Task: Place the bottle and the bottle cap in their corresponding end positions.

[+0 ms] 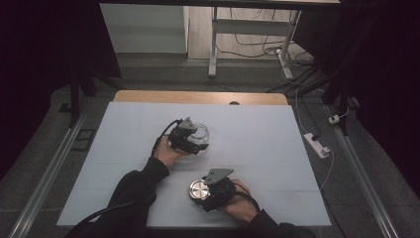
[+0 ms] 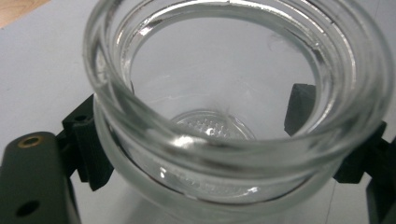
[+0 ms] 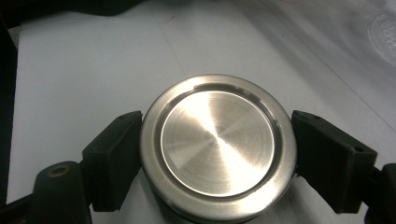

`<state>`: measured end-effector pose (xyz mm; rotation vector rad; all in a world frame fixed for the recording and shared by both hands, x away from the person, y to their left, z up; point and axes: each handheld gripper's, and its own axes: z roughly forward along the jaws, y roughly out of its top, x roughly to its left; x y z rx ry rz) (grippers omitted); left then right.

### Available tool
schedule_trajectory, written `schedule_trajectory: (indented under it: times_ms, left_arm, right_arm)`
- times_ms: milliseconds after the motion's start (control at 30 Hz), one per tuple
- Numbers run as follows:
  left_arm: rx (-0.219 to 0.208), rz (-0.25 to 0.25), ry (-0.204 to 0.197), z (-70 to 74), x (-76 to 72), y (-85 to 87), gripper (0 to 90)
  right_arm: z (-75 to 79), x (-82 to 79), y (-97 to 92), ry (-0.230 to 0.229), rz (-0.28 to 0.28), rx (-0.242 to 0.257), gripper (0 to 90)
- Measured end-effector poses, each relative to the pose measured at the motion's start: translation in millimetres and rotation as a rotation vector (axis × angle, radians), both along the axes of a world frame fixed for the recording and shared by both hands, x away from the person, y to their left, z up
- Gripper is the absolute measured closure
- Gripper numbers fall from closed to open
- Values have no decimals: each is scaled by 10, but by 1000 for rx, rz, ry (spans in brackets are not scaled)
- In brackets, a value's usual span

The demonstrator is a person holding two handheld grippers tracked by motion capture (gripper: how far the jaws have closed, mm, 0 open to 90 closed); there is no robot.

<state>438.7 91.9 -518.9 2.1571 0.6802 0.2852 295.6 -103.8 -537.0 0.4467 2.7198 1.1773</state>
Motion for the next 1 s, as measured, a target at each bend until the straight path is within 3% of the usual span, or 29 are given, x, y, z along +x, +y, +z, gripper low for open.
schedule_trajectory:
  times_ms: [300,700,1000]
  left_arm:
    - [17,18,3,26,-20,-31,125]
    - [-15,26,24,86,-73,17,39]
    - [9,24,18,135,-168,53,0]
  right_arm:
    - [43,11,-19,10,-14,15,158]
    - [180,2,-96,8,-55,75,120]
    - [244,4,-188,5,-77,95,102]
